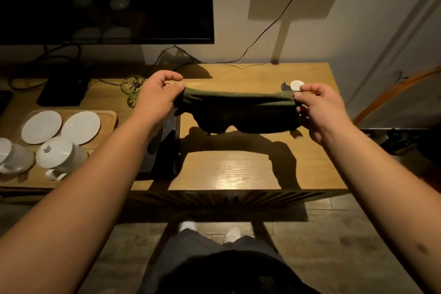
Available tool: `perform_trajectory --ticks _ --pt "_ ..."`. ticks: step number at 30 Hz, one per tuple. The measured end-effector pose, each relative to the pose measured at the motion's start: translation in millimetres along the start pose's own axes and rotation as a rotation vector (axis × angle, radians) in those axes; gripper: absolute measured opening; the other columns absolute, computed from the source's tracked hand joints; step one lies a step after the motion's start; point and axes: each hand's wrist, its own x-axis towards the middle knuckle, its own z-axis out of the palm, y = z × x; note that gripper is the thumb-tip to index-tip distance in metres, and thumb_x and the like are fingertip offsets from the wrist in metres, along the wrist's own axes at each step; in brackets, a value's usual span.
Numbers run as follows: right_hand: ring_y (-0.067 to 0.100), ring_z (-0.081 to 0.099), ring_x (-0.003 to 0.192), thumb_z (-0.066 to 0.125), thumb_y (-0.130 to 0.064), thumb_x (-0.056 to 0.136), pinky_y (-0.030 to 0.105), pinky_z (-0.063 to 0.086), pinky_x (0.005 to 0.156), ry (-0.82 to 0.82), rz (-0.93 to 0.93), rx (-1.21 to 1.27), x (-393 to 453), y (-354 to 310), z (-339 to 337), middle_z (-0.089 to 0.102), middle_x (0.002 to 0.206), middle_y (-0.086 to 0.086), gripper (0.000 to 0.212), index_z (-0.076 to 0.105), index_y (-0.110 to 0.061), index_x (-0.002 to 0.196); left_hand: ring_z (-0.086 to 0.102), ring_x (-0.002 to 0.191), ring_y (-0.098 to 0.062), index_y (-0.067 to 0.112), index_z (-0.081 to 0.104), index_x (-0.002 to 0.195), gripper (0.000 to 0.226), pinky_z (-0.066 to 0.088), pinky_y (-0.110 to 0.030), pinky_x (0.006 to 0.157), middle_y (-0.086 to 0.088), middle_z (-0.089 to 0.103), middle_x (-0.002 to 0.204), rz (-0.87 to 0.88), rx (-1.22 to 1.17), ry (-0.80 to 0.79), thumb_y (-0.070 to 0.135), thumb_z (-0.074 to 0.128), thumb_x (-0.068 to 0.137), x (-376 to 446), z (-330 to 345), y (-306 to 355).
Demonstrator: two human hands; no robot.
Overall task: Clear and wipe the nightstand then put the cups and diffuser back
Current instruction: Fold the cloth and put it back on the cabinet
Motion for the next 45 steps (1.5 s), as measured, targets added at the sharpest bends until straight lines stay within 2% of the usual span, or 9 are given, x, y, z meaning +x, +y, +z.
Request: perform_trajectory --ticks 5,9,12,16,19,25,31,36,45 --pt "0.019 0.070 0.081 0.054 0.003 0.090 0.034 0.059 0.069 -0.063 -0.004 -0.209 10.2 68.4 -2.6 0.067 0.099 0.002 0.035 0.066 -0.029 0.098 0.059 0.095 -0.002 0.037 0.065 0.108 0.029 0.048 -0.021 0.077 0.014 0.062 0.110 -0.039 0.188 -0.004 0.015 0.065 0.088 -18.3 14.8 -61.0" --pt "0.023 0.061 0.082 0.059 0.001 0.085 0.035 0.050 0.074 -0.095 0.195 -0.553 7.7 155.1 -13.0 0.069 0.094 0.008 0.021 0.069 -0.018 0.085 0.060 0.109 -0.020 0.020 0.063 0.122 0.038 0.047 -0.029 0.092 -0.002 0.062 0.124 -0.210 0.489 -0.155 0.011 0.069 0.086 -45.7 47.3 -127.6" --pt "0.026 0.063 0.080 0.065 0.002 0.075 0.042 0.052 0.080 -0.031 0.371 -0.425 4.4 201.2 -22.3 0.071 0.084 0.012 0.019 0.064 -0.013 0.063 0.058 0.116 -0.025 0.014 0.058 0.130 0.047 0.043 -0.028 0.094 -0.009 0.060 0.131 -0.355 0.638 -0.314 0.019 0.070 0.086 -62.9 63.2 -164.7" --pt "0.026 0.060 0.073 0.075 -0.007 0.072 0.043 0.051 0.077 0.008 0.410 -0.334 -0.4 219.7 -22.8 0.065 0.072 0.013 0.015 0.063 -0.011 0.064 0.047 0.124 -0.035 0.016 0.045 0.141 0.063 0.037 -0.035 0.106 -0.017 0.042 0.139 -0.451 0.788 -0.390 0.035 0.068 0.086 -73.1 69.4 -185.5" --pt "0.024 0.059 0.074 0.079 -0.017 0.072 0.038 0.047 0.071 0.102 0.391 -0.380 -2.7 219.1 -16.8 0.062 0.075 0.007 0.023 0.056 -0.015 0.070 0.044 0.125 -0.034 0.019 0.043 0.140 0.061 0.037 -0.041 0.106 -0.014 0.041 0.136 -0.172 0.845 -0.364 0.038 0.065 0.086 -56.0 84.5 -168.0" --pt "0.024 0.058 0.088 0.078 -0.020 0.073 0.025 0.036 0.070 0.194 0.374 -0.600 -6.8 220.0 0.7 0.060 0.088 0.002 0.045 0.052 -0.014 0.110 0.046 0.122 -0.031 0.027 0.037 0.143 0.056 0.046 -0.045 0.095 -0.009 0.043 0.140 0.572 1.095 -0.853 0.024 0.057 0.091 20.3 198.0 -112.0" --pt "0.015 0.055 0.073 0.068 -0.016 0.073 0.023 0.036 0.065 0.160 0.352 -0.579 -10.2 231.2 7.3 0.053 0.073 -0.013 0.039 0.053 -0.022 0.109 0.028 0.133 -0.034 0.047 0.018 0.146 0.062 0.036 -0.048 0.093 -0.004 0.010 0.158 1.220 1.563 -1.212 0.023 0.047 0.096 53.2 278.0 -102.4" --pt "0.016 0.055 0.073 0.064 -0.018 0.074 0.025 0.035 0.063 0.193 0.269 -0.505 -17.0 223.3 9.5 0.054 0.075 -0.010 0.030 0.053 -0.024 0.101 0.045 0.117 -0.023 0.038 0.053 0.125 0.028 0.033 -0.039 0.089 0.005 0.055 0.129 1.374 1.599 -1.249 0.032 0.044 0.098 70.8 269.2 -87.3" --pt "0.001 0.045 0.071 0.062 -0.024 0.075 0.014 0.033 0.062 -0.064 -0.326 -0.569 -50.0 174.8 77.8 0.052 0.078 -0.014 0.019 0.057 -0.029 0.093 0.050 0.103 -0.025 0.028 0.062 0.110 0.022 0.040 -0.036 0.075 -0.003 0.055 0.108 1.271 1.470 -0.987 0.026 0.060 0.088 93.5 105.7 -83.4"
